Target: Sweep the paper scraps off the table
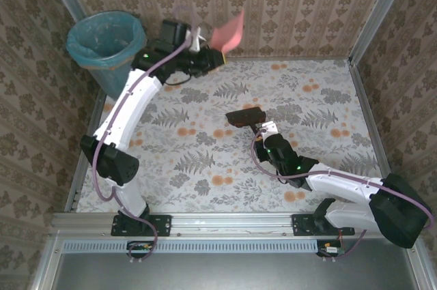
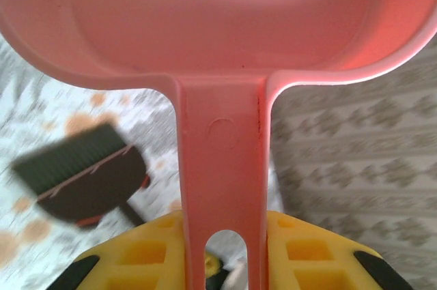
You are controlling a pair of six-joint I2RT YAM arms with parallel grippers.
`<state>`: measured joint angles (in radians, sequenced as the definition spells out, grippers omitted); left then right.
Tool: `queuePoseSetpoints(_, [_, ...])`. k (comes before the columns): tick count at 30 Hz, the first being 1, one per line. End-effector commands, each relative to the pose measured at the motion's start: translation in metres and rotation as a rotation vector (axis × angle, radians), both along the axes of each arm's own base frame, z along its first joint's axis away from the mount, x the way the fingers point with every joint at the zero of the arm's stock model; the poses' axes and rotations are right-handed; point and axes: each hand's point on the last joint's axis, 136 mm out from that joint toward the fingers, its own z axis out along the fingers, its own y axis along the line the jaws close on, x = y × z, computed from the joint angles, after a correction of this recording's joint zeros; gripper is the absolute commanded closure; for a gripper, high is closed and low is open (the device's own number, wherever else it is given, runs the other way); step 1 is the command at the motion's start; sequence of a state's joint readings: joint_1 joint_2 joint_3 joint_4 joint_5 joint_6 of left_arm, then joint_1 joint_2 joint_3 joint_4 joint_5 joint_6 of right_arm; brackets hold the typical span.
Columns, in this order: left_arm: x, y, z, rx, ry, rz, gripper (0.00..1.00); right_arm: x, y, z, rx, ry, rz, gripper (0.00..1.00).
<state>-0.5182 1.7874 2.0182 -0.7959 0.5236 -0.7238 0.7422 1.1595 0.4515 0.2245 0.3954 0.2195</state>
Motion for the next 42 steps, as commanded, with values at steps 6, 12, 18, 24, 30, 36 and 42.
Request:
queuePoseSetpoints(6, [-0.015,0.027,-0.131,0.37,0.124,0.002,1.0,0.007,-0.011,0.001,-0.001,-0.022,-0.081,1.0])
queuePoseSetpoints(12, [-0.018,0.048,-0.202,0.529,0.202,0.017,1.0,0.009,-0.008,-0.005,-0.011,-0.006,-0.075,0.98])
queuePoseSetpoints(18, [-0.022,0.052,-0.253,0.597,0.275,-0.017,1.0,0.008,-0.002,-0.008,-0.005,0.007,-0.051,0.95])
queuePoseSetpoints(24, [-0.02,0.065,-0.279,0.683,0.286,-0.001,1.0,0.009,0.0,-0.012,-0.01,0.018,-0.047,0.93])
queuePoseSetpoints(30, [-0.02,0.08,-0.293,0.777,0.295,0.01,1.0,0.01,0.002,-0.017,-0.018,0.042,-0.049,0.91])
queuePoseSetpoints(36, [-0.021,0.085,-0.306,0.824,0.308,0.005,0.99,0.011,0.002,-0.019,-0.021,0.051,-0.054,0.89])
queuePoseSetpoints(42, [-0.024,0.081,-0.31,0.841,0.312,-0.019,0.86,0.011,0.002,-0.02,-0.023,0.054,-0.059,0.83])
